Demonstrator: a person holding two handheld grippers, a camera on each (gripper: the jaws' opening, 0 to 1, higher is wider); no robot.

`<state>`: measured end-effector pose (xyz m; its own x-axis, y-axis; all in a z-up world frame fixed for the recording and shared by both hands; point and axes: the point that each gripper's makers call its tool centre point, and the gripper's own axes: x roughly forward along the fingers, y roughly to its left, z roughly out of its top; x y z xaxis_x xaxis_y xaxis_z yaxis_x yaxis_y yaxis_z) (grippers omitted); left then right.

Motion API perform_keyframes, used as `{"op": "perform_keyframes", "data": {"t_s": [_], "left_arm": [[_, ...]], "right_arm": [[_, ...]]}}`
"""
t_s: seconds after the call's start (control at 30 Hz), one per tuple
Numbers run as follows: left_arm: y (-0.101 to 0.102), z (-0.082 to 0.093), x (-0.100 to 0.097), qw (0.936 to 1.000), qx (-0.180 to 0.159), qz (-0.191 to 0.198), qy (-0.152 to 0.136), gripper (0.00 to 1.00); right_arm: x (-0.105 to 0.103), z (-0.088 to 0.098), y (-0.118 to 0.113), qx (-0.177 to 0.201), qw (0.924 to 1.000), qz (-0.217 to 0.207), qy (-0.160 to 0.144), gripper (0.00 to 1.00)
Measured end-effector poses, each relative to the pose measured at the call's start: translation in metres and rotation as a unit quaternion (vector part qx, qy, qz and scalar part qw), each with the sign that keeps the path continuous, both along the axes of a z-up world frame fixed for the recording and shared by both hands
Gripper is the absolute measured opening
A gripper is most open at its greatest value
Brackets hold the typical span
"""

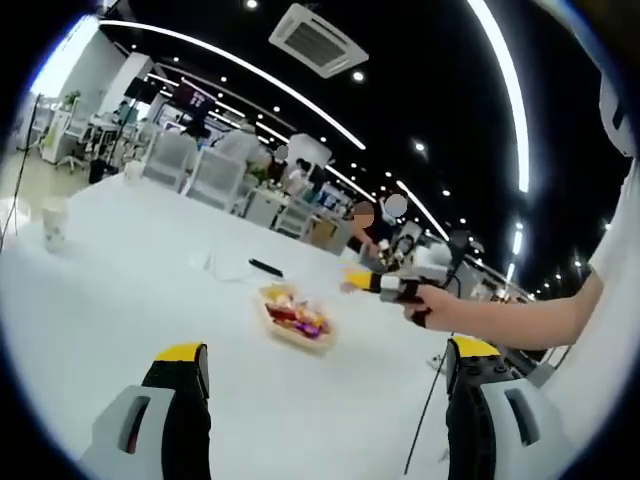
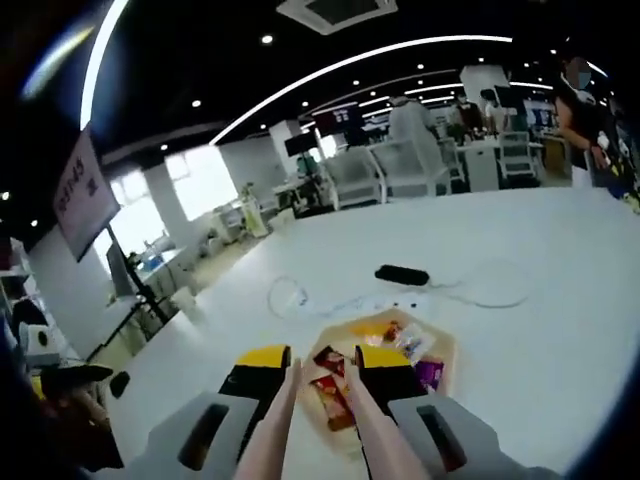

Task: Place the target food into the container with the food tongs after gripping and lifting it, then release it inside without dropping or visibly crushing the food.

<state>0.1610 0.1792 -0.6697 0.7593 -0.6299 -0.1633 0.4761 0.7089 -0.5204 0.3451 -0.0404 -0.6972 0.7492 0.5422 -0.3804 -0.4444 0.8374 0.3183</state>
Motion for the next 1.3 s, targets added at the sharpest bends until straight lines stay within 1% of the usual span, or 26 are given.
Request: {"op": "perform_keyframes", "data": {"t_s": [0.07, 0.17, 0.23, 0.3, 0.33, 0.53, 0.63, 0.7, 0.8, 0.83, 0.97, 1.1, 1.3], "left_arm": [[0.000, -0.001, -0.001, 1.0000, 0.000, -0.001, 0.002, 0.99], [0.002, -0.006, -0.002, 0.9999, 0.012, -0.002, 0.012, 0.99], [0.003, -0.005, -0.002, 0.9999, 0.014, 0.000, 0.008, 0.99], [0.004, -0.005, -0.003, 0.9999, 0.005, 0.007, 0.009, 0.99], [0.003, -0.006, -0.004, 0.9999, 0.002, 0.007, 0.011, 0.99], [-0.009, -0.004, -0.013, 0.9999, 0.010, -0.010, 0.009, 0.99], [-0.010, -0.003, -0.014, 0.9998, 0.011, -0.011, 0.008, 0.99], [-0.011, -0.003, -0.016, 0.9999, 0.009, -0.010, 0.008, 0.99], [-0.014, -0.006, -0.019, 0.9998, 0.010, -0.012, 0.010, 0.99], [-0.015, -0.007, -0.020, 0.9998, 0.011, -0.013, 0.011, 0.99], [-0.019, -0.010, -0.025, 0.9997, 0.012, -0.015, 0.013, 0.99], [-0.019, -0.006, -0.024, 0.9998, 0.015, -0.012, -0.003, 0.99], [-0.019, 0.001, -0.021, 0.9996, 0.019, -0.015, -0.012, 0.99]], "right_arm": [[-0.002, 0.000, -0.001, 0.002, 1.0000, -0.003, -0.001, 0.25], [-0.008, 0.002, -0.003, 0.012, 0.9999, -0.009, -0.005, 0.25], [-0.013, 0.002, -0.004, 0.014, 0.9998, -0.010, -0.007, 0.25], [-0.017, 0.003, -0.002, 0.019, 0.9998, -0.004, -0.007, 0.24], [-0.018, 0.004, -0.002, 0.022, 0.9997, -0.002, -0.008, 0.24], [-0.026, 0.016, 0.000, 0.018, 0.9995, 0.005, -0.025, 0.24], [-0.030, 0.019, 0.000, 0.014, 0.9994, 0.011, -0.030, 0.24], [-0.033, 0.022, 0.001, 0.020, 0.9992, 0.013, -0.033, 0.24], [-0.039, 0.029, 0.002, 0.025, 0.9987, 0.017, -0.040, 0.22], [-0.040, 0.031, 0.002, 0.020, 0.9986, 0.017, -0.046, 0.22], [-0.046, 0.030, 0.001, 0.012, 0.9986, 0.021, -0.046, 0.19], [-0.052, 0.028, 0.002, 0.011, 0.9986, 0.027, -0.045, 0.19], [-0.064, 0.028, 0.008, 0.016, 0.9979, 0.041, -0.047, 0.22]]}}
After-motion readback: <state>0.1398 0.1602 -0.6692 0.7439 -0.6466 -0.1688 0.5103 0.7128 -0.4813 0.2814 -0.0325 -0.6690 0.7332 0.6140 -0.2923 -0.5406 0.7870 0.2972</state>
